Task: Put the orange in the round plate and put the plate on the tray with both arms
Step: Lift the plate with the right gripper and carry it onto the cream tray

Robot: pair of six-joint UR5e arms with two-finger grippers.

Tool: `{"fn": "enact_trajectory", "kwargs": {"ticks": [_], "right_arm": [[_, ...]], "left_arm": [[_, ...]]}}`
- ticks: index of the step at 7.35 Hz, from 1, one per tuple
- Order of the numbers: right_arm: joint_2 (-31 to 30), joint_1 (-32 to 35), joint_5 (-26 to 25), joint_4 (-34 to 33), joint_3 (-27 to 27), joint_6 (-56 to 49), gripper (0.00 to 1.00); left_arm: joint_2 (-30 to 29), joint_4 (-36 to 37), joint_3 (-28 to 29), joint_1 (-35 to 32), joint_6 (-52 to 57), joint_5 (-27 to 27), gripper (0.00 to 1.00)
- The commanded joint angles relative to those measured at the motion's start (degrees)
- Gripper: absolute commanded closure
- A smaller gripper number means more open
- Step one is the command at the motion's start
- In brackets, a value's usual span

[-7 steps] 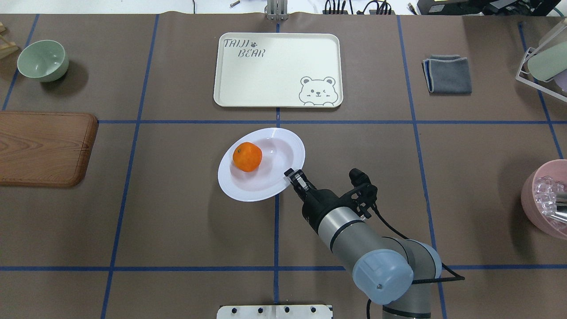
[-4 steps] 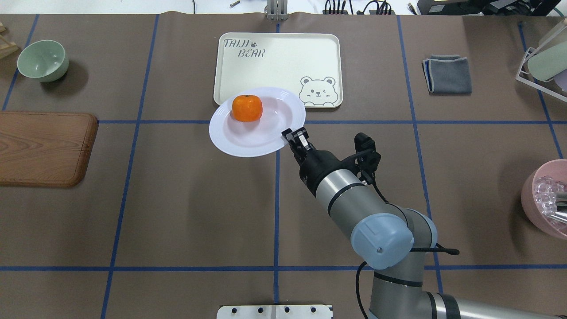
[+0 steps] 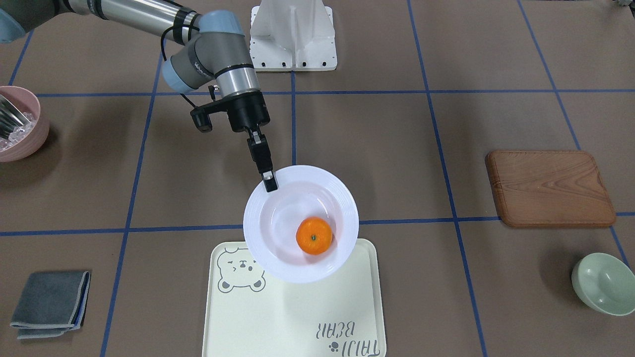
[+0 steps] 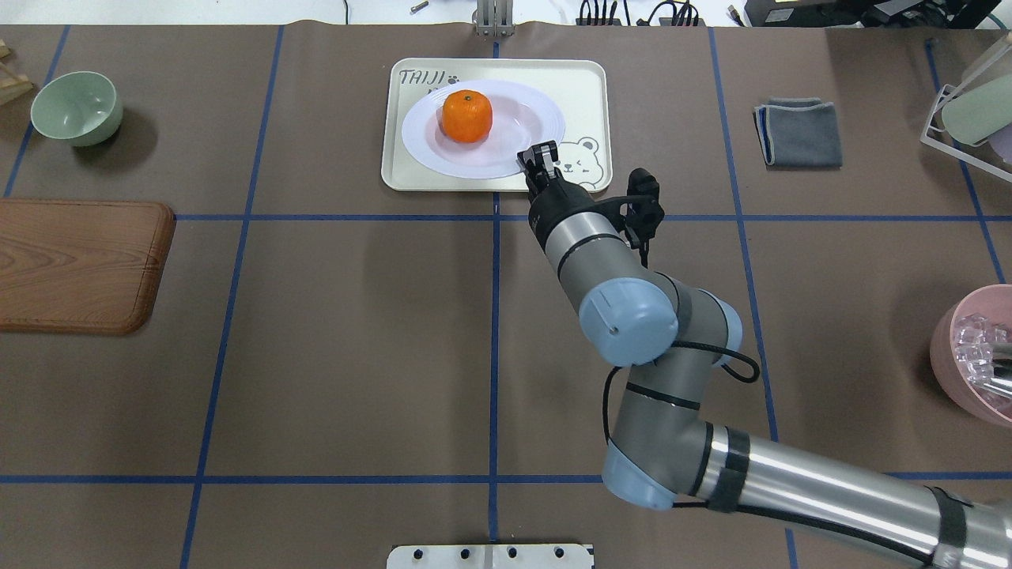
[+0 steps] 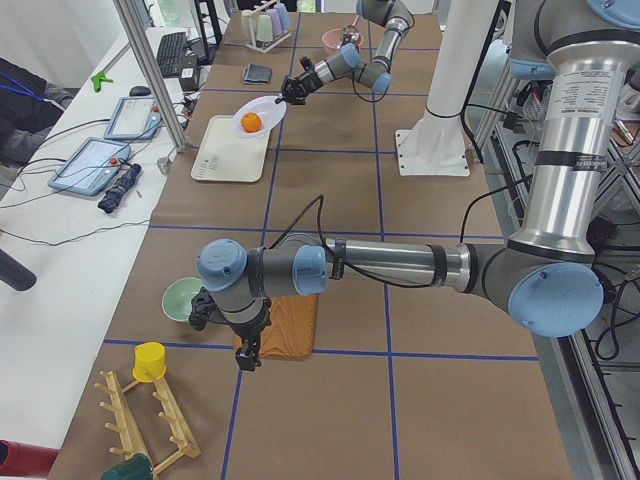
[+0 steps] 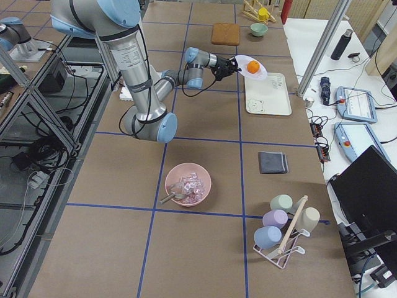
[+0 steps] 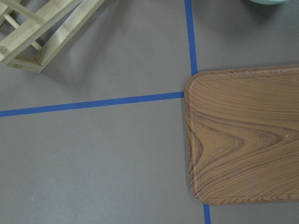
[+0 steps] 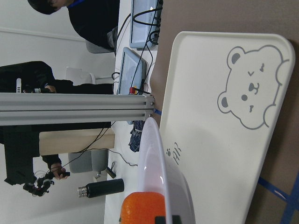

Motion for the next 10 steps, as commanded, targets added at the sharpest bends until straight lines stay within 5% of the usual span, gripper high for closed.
{"fn": "enact_trajectory", "kwargs": {"ticks": [1, 4, 6, 7, 10], "right_arm": [[11.1, 4.1, -0.2, -7.2, -14.8, 7.2, 1.00], [17.7, 4.1, -2.2, -7.7, -27.9, 8.8, 1.00], [17.6, 3.0, -2.1, -8.0, -27.7, 8.1, 0.58], [16.9, 2.6, -2.1, -8.4, -26.2, 6.1, 0.01], [6.7, 1.6, 4.9, -9.8, -8.4, -10.6, 0.00]], "left_arm": [[0.0, 0.0, 0.0, 0.1, 0.0, 0.0, 0.01], [0.0, 0.0, 0.0, 0.1, 0.0, 0.0, 0.01], [0.0, 0.0, -0.1, 0.1, -0.1, 0.0, 0.01], [0.0, 0.1, -0.2, 0.1, 0.0, 0.0, 0.01], [0.0, 0.0, -0.2, 0.1, -0.1, 0.0, 0.01]]}}
